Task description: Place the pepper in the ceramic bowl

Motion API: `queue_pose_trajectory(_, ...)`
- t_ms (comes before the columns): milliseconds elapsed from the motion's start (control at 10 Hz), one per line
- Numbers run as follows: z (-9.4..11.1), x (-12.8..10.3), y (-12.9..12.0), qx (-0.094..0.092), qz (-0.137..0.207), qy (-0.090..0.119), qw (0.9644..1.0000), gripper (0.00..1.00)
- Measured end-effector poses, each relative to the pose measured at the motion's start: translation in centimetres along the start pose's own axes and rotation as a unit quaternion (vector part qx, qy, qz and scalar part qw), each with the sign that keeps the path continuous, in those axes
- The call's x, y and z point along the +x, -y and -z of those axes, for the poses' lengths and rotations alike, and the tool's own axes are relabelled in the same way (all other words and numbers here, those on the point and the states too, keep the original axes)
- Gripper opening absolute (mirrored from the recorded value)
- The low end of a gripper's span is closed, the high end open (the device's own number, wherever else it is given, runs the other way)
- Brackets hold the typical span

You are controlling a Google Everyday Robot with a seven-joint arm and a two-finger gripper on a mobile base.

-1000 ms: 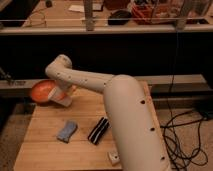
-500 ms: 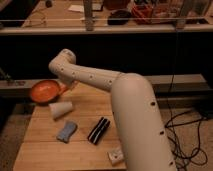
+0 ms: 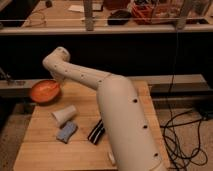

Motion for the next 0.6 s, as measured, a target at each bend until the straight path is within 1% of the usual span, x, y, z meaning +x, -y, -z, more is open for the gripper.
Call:
queue_pose_trajectory(100, -0.5, -0.7, 0.7, 0.016, 0.007, 0.014, 0.9998, 0.01)
queue_pose_trajectory(200, -1.0, -1.7, 1.7, 0.045, 0.017, 0.036, 0.9982, 0.01)
queue_pose_trajectory(400, -1.9, -3.6, 3.1, 0.097, 0.035, 0.071, 0.9921, 0.02)
queue_pose_trajectory(500, -2.3, -4.3, 3.6, 0.108, 0.046, 0.077, 0.99, 0.06)
queue_pose_trajectory(600, -2.8, -5.5, 4.6, 0.114, 0.059, 0.082, 0.9884, 0.09)
